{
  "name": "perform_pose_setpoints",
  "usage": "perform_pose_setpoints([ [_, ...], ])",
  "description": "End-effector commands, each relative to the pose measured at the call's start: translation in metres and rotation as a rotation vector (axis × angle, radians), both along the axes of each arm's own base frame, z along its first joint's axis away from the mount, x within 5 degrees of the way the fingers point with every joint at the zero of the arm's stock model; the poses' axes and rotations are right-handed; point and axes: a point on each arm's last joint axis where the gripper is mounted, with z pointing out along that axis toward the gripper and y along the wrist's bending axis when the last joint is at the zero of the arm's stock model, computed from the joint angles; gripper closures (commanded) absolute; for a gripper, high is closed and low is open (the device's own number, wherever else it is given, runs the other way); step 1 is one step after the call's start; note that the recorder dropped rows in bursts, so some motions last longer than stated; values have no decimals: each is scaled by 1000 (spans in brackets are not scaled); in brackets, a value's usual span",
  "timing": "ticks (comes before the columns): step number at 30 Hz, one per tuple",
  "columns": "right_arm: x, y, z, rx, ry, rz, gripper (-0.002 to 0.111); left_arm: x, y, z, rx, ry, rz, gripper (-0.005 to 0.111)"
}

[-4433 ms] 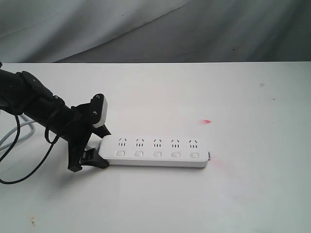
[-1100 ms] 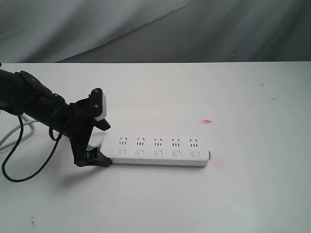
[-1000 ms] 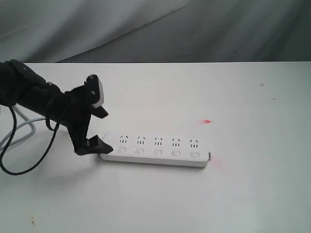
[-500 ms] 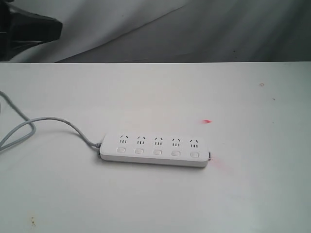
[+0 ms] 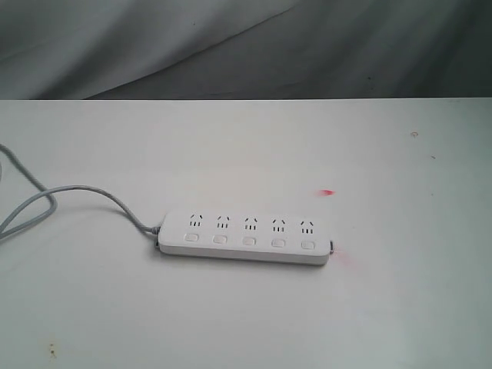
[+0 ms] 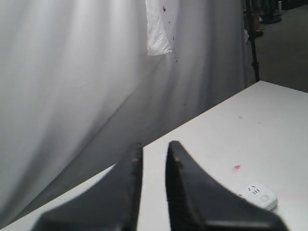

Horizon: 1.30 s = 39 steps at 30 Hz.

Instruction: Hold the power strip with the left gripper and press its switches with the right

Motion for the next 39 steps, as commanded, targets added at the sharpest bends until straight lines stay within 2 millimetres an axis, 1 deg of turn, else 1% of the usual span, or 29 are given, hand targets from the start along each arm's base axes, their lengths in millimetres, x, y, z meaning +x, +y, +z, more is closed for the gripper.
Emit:
perform_pose_setpoints([
  [1,0,-1,-1,2,-2,-10,108,-5,4,-1,33,-13,32,106],
  [7,0,-1,-1,2,-2,-10,108,-4,9,-2,96,-24,81,106],
  [12,0,-1,-1,2,-2,-10,108,-1,17,-1,179,-58,157,106],
  [18,0,-1,-1,2,-2,-10,108,-1,22,-3,112,-42,229,106],
  [21,0,-1,-1,2,-2,-10,108,-4,24,-15,82,-76,252,106],
  [24,0,-1,-1,2,-2,-10,108,-12,25,-34,37,-173,270,106],
  [25,0,-1,-1,2,-2,-10,108,-15,26,-43,21,-202,276,106],
  [26,0,-1,-1,2,-2,-10,108,-19,26,-54,10,-225,280,106],
  [27,0,-1,-1,2,-2,-10,108,-26,28,-74,14,-258,289,106],
  [28,0,-1,-1,2,-2,-10,108,-28,29,-87,19,-251,296,106],
  [29,0,-1,-1,2,-2,-10,108,-29,31,-114,0,-205,318,106],
  [30,0,-1,-1,2,-2,-10,108,-30,31,-127,-30,-180,325,106],
  [31,0,-1,-1,2,-2,-10,108,-30,31,-148,-62,-150,332,106],
  [32,0,-1,-1,2,-2,-10,108,-30,31,-159,-67,-136,333,106],
  [33,0,-1,-1,1,-2,-10,108,-29,31,-176,-64,-118,334,106],
  [35,0,-1,-1,1,-2,-10,108,-22,29,-203,-107,-23,330,106],
  [37,0,-1,-1,1,-2,-10,108,-18,28,-220,-138,38,330,106],
  [39,0,-1,-1,1,-2,-10,108,-15,28,-232,-140,69,331,106],
])
